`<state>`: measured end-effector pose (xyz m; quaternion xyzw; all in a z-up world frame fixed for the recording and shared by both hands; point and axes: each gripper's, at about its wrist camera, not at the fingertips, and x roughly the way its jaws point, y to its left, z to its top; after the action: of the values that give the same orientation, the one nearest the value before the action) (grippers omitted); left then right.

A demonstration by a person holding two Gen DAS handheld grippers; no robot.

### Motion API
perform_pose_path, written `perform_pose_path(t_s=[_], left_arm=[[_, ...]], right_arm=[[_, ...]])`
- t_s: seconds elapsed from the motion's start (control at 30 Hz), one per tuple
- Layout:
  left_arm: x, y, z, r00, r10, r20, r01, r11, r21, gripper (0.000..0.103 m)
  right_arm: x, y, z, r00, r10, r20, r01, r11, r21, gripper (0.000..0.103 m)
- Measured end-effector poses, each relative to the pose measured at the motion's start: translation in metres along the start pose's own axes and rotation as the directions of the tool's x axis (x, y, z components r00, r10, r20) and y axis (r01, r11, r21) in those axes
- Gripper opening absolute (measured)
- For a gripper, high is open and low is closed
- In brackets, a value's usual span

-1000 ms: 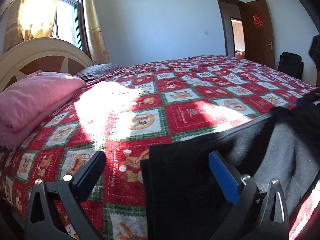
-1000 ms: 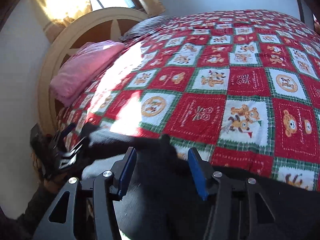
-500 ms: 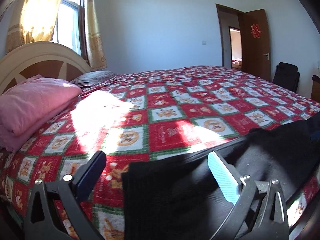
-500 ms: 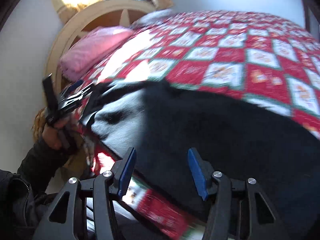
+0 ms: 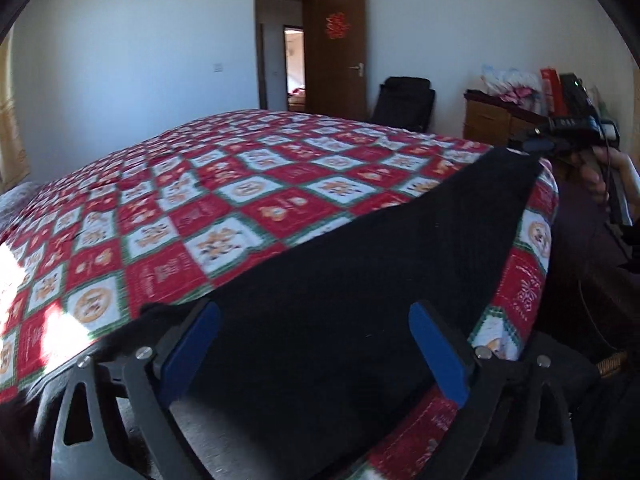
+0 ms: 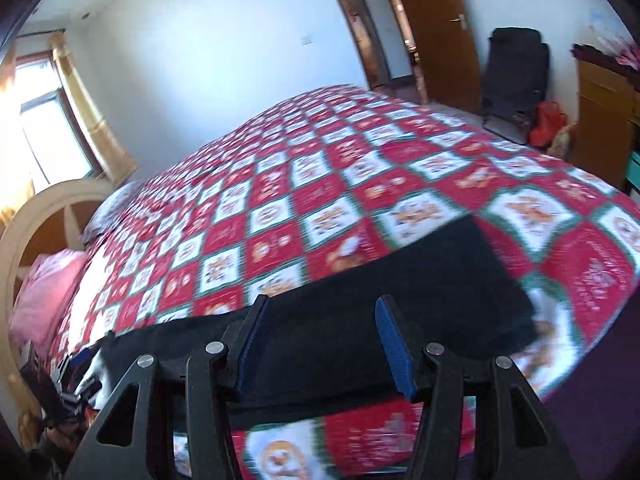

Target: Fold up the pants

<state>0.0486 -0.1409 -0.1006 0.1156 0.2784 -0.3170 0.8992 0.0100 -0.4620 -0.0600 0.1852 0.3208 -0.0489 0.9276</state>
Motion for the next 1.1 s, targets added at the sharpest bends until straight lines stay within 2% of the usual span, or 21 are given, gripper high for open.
perform_pose_path(t_s=[0.13,0.2,0.33,0.5,0.6,0.67,0.73,0.9,1.03,1.1], left_arm=[[0.018,-0.041,0.013,0.997,-0.064,-0.048,0.069,0.992,0.110,0.088],[0.026,-0.057,0.014,0.992,-0.096,-0.081,0.107,0.983,0.152,0.079],[0.043,-0.079,0.005,0.985,-0.095,-0.141,0.123,0.971,0.205,0.076],[0.053,-0.084,-0.009,0.984,-0.053,-0.173,0.088,0.977,0.197,0.072],[0.054,-0.080,-0.009,0.985,-0.047,-0.169,0.076,0.983,0.170,0.072],[0.056,-0.078,-0.007,0.984,-0.041,-0.171,0.067,0.986,0.151,0.066],[0.055,-0.074,-0.006,0.984,-0.051,-0.171,0.074,0.989,0.131,0.064],[0.054,-0.069,-0.006,0.986,-0.056,-0.160,0.074,0.991,0.110,0.044],[0.053,-0.068,-0.003,0.985,-0.081,-0.155,0.097,0.991,0.093,0.034],[0.053,-0.072,-0.004,0.984,-0.084,-0.160,0.103,0.988,0.113,0.023]], right_arm=[[-0.007,-0.016,0.000,0.999,-0.025,0.028,0.025,1.000,0.004,0.055],[-0.011,-0.029,0.002,0.999,-0.033,0.028,0.032,0.999,0.019,0.055],[-0.026,-0.057,0.012,0.996,-0.064,0.058,0.060,0.996,0.069,0.055],[-0.034,-0.087,0.018,0.994,-0.087,0.062,0.078,0.986,0.145,0.055],[-0.029,-0.088,0.017,0.996,-0.073,0.044,0.065,0.986,0.153,0.055],[-0.024,-0.085,0.014,0.998,-0.064,0.028,0.060,0.988,0.142,0.055],[-0.020,-0.084,0.012,0.998,-0.059,0.018,0.056,0.988,0.141,0.055],[-0.025,-0.090,0.013,0.999,-0.050,0.022,0.045,0.985,0.169,0.047],[-0.027,-0.095,0.014,0.999,-0.038,0.014,0.034,0.982,0.187,0.047],[-0.020,-0.095,0.012,1.000,-0.022,-0.017,0.025,0.981,0.191,0.047]])
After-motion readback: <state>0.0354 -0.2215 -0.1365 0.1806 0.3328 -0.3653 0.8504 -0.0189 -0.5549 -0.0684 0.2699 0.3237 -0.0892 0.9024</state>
